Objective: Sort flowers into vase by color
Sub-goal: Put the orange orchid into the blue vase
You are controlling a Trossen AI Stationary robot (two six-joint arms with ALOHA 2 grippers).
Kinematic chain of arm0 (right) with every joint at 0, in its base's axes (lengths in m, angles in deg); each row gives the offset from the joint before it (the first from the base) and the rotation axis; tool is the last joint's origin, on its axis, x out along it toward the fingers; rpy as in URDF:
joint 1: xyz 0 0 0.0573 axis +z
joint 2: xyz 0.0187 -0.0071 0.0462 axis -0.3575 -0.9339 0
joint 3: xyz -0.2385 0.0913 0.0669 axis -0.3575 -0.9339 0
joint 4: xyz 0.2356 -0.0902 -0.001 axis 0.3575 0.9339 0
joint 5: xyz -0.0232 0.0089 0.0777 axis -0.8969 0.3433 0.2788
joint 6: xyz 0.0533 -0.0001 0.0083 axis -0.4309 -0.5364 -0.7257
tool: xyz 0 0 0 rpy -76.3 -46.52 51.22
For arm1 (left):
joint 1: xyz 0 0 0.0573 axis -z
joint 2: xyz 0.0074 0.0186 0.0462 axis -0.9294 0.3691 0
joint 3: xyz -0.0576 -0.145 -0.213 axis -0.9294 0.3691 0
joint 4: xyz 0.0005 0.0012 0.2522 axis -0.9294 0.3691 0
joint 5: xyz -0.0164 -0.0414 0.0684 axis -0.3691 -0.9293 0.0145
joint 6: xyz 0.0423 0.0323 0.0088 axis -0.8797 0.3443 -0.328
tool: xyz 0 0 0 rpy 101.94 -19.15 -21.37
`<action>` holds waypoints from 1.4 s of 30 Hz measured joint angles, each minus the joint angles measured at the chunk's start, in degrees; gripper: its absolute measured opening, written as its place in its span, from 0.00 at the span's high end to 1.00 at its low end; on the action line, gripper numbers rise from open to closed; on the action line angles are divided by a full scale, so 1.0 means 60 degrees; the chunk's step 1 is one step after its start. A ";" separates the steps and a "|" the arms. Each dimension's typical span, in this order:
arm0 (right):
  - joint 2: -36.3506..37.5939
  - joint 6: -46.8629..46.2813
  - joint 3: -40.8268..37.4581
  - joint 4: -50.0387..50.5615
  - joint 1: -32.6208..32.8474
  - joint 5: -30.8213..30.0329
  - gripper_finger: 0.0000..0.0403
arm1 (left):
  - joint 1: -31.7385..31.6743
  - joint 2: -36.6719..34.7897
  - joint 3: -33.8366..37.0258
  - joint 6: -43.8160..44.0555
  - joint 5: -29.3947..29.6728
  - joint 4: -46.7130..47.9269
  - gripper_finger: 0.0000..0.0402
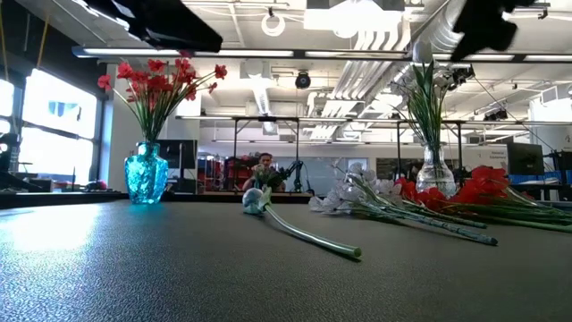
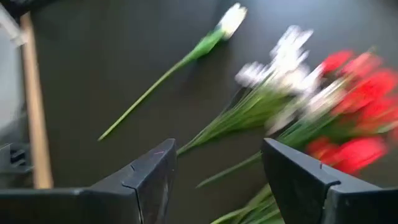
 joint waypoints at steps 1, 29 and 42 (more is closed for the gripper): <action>0.0000 -0.0407 -0.0290 -0.0289 0.0102 0.0312 0.42 | 0.0040 -0.0094 0.0000 0.0235 -0.0001 0.0286 0.61; -0.1967 -0.7913 -0.3635 -0.0849 0.1067 0.0976 0.43 | -0.0065 -0.0740 -0.0001 0.9559 -0.0402 0.7783 0.61; -0.3389 -0.6835 -0.3521 -0.1595 0.0450 0.0952 0.77 | -0.0126 -0.0580 0.0000 0.9245 -0.0270 0.7423 0.61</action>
